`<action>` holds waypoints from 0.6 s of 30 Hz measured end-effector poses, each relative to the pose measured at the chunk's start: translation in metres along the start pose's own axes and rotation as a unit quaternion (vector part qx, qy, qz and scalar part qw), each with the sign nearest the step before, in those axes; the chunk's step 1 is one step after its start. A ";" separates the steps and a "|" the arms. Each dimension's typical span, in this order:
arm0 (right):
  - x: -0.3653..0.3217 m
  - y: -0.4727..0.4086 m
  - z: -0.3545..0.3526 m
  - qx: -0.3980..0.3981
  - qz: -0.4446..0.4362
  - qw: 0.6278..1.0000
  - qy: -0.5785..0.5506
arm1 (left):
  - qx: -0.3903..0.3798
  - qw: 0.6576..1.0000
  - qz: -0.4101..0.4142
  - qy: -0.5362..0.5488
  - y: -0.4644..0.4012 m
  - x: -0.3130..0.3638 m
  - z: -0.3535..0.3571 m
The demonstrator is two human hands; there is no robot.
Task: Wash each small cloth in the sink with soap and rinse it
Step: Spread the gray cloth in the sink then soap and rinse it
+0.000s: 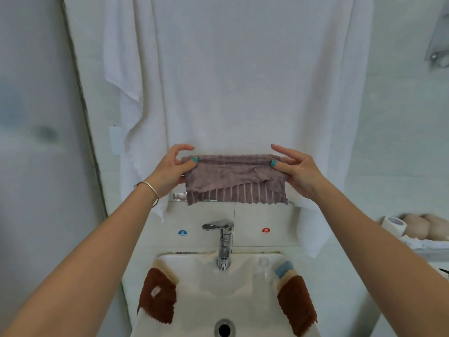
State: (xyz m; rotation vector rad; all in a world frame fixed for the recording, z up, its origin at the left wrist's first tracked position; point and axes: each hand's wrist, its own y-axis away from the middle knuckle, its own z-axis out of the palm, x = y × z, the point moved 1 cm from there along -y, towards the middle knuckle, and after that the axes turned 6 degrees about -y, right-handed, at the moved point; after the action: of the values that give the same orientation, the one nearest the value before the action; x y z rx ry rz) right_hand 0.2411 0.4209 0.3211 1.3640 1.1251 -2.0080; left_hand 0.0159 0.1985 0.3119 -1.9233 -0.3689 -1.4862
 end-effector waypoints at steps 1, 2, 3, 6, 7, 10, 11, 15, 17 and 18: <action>0.003 0.001 0.001 0.012 -0.006 1.000 -0.001 | -0.003 1.000 0.008 0.018 0.001 -0.001 0.001; 0.007 0.000 0.000 0.022 -0.009 1.000 0.015 | -0.005 1.000 0.014 0.025 0.001 -0.003 0.002; 0.010 0.001 0.000 0.025 -0.004 0.999 0.037 | -0.007 0.999 0.020 0.025 0.001 -0.005 0.002; 0.014 0.003 -0.003 0.013 0.019 0.997 0.072 | -0.029 0.999 0.019 -0.017 0.003 -0.014 0.000; 0.014 0.003 -0.003 0.008 0.028 0.998 0.063 | -0.035 0.999 0.017 -0.038 0.004 -0.016 -0.002; 0.017 0.004 -0.001 0.005 0.057 0.998 -0.011 | -0.032 0.998 0.020 -0.053 0.007 -0.018 -0.005; 0.017 0.005 0.001 0.010 0.066 0.997 -0.041 | -0.029 0.998 0.022 -0.053 0.008 -0.019 -0.006; 0.018 0.006 0.008 0.025 0.089 0.995 -0.043 | -0.021 0.997 0.013 -0.071 0.008 -0.025 -0.016; 0.020 0.008 0.011 0.034 0.081 0.996 0.011 | -0.022 0.995 0.006 -0.099 0.008 -0.027 -0.019; 0.021 0.008 0.013 0.041 0.075 0.995 0.047 | -0.023 0.994 0.003 -0.108 0.008 -0.027 -0.020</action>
State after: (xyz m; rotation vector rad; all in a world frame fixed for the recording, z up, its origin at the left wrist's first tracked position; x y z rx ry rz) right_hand 0.2323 0.4071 0.3013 1.5520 0.9581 -1.9182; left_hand -0.0028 0.1836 0.2862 -2.1269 -0.4286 -1.2952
